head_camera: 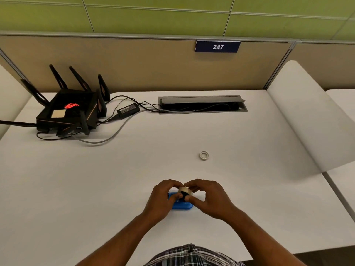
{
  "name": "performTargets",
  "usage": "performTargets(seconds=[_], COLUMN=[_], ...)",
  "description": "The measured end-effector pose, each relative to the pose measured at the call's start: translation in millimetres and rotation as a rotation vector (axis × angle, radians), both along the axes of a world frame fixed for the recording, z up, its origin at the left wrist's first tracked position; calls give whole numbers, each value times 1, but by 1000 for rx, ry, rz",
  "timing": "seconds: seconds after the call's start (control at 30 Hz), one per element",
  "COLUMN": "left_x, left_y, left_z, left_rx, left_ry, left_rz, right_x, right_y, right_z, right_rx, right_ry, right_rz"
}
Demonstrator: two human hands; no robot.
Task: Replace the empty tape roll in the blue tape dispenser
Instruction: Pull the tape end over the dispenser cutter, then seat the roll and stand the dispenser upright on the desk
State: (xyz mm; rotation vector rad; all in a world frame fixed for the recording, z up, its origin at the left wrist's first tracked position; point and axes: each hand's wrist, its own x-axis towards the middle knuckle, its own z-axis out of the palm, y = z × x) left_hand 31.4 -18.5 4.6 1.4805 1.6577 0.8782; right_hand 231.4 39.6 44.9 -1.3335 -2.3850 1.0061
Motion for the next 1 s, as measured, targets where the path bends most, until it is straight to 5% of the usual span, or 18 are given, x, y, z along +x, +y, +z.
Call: performTargets(seconds=[0.13, 0.63, 0.87, 1.0], left_x=[-1, 1, -5, -11], left_y=[2, 15, 8, -2], left_z=[5, 18, 4, -4], left_rx=[-41, -235, -150, -115], left_ry=[-54, -453, -285, -156], left_rz=[9, -47, 222, 188], right_x=[3, 4, 7, 8], right_y=[10, 23, 20, 13], right_z=[12, 16, 6, -3], right_rx=[-56, 85, 65, -9], right_ry=[90, -33, -43, 18], right_rz=[31, 210, 132, 47])
